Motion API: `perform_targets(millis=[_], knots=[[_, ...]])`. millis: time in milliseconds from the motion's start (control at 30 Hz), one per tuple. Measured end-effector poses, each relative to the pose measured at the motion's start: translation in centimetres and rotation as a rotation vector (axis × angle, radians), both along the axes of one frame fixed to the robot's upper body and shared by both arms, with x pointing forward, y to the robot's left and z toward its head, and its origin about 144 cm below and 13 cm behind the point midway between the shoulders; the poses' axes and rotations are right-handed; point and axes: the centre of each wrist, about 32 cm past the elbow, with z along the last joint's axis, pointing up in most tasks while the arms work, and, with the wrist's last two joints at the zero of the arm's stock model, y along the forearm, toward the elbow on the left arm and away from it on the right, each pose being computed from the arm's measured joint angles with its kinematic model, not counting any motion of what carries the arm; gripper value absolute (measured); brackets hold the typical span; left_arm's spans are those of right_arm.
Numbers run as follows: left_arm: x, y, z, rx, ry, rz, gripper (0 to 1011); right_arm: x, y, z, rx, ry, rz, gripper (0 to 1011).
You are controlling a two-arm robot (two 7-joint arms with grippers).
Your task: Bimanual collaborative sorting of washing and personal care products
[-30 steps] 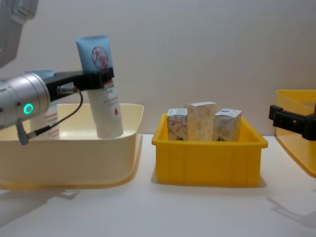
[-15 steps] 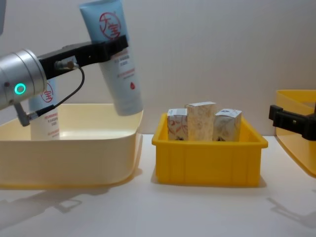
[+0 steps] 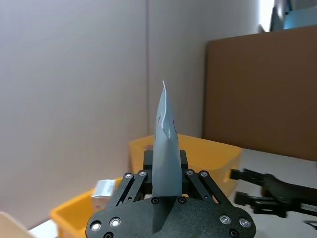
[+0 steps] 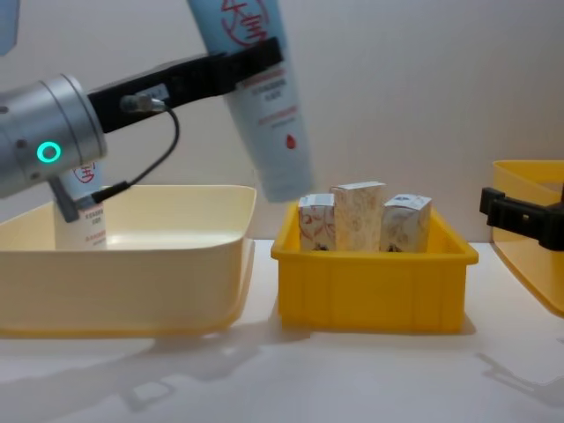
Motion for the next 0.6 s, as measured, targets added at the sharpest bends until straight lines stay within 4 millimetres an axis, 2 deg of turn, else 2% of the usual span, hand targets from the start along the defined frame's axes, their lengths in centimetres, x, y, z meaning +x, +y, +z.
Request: perform_targets(millis=[300,600], knots=[[-0.3,-1.6,-0.5,0.033,-0.007,-0.111,258,0.0,0.0,0.0,0.000,0.000,0.000,1001],[-0.4,-2.7,-1.1,0.069,-0.018,-0.147,258,0.0,0.0,0.0,0.000,0.000,0.000,1001]])
